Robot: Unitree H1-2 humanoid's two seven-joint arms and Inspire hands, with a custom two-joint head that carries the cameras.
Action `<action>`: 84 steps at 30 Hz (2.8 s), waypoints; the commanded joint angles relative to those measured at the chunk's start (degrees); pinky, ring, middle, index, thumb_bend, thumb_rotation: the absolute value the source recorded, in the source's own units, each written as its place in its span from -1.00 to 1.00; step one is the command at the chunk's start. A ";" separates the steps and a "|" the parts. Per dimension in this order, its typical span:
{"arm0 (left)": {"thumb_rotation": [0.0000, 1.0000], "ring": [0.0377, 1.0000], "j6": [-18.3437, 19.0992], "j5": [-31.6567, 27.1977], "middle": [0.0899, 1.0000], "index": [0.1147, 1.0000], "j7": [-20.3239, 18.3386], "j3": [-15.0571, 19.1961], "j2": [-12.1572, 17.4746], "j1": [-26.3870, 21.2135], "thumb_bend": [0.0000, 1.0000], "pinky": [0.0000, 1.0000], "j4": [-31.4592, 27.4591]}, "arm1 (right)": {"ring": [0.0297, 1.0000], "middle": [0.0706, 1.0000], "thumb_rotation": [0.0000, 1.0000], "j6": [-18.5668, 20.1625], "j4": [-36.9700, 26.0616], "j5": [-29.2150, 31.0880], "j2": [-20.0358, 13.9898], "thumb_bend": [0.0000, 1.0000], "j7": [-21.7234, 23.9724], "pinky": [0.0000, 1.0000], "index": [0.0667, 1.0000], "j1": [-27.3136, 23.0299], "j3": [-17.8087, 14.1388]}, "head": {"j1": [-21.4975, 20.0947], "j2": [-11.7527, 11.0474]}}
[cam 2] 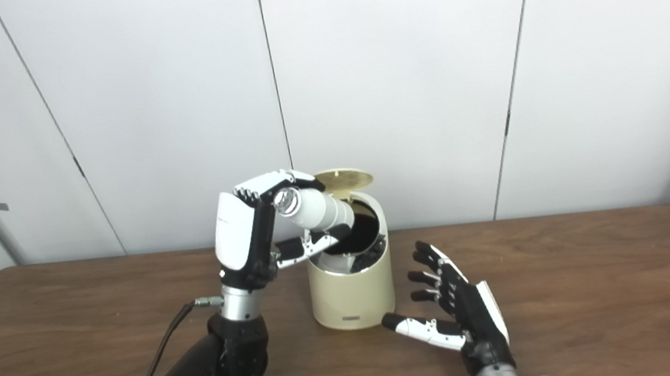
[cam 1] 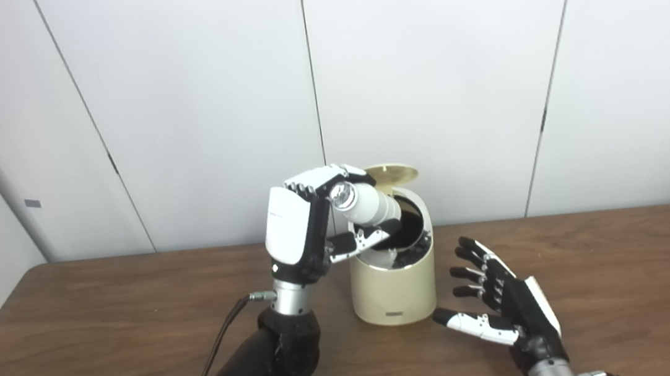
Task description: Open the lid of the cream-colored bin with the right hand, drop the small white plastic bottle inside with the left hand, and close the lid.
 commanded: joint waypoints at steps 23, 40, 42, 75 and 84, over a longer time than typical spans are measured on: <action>-1.00 -0.27 -0.74 0.99 -0.17 -0.09 -3.10 -1.51 -1.17 -5.73 0.00 -0.29 10.33 | 0.57 0.72 -0.47 0.05 -4.06 0.35 0.73 0.61 -0.10 0.35 0.73 -0.86 0.01 | -0.21 0.28; -0.70 0.33 9.40 4.94 0.54 0.55 -23.04 5.56 -1.16 -2.07 0.82 0.04 1.55 | 0.55 0.72 -0.51 0.42 -4.12 0.22 0.77 0.58 -0.09 0.32 0.73 -0.78 0.14 | 0.32 0.51; -0.65 0.37 9.64 4.93 0.58 0.59 -23.91 6.13 -1.17 -1.81 0.82 0.06 0.78 | 0.55 0.72 -0.50 0.41 -4.12 0.05 0.71 0.58 -0.07 0.32 0.74 -0.79 0.25 | 0.32 0.51; -1.00 -0.18 -1.00 -5.74 -0.13 -0.09 -10.50 5.22 5.74 6.81 0.00 -0.23 -10.14 | 0.52 0.73 -0.54 -0.89 -2.67 0.13 -0.42 0.55 0.38 0.27 0.74 -1.11 0.04 | 1.72 0.52; -0.69 0.38 3.59 -36.47 0.50 0.50 -37.66 12.16 7.59 14.97 0.42 0.19 -21.25 | 0.49 0.71 -0.52 -1.86 -1.74 0.60 -1.03 0.59 0.43 0.25 0.72 -1.22 -0.08 | 2.19 0.43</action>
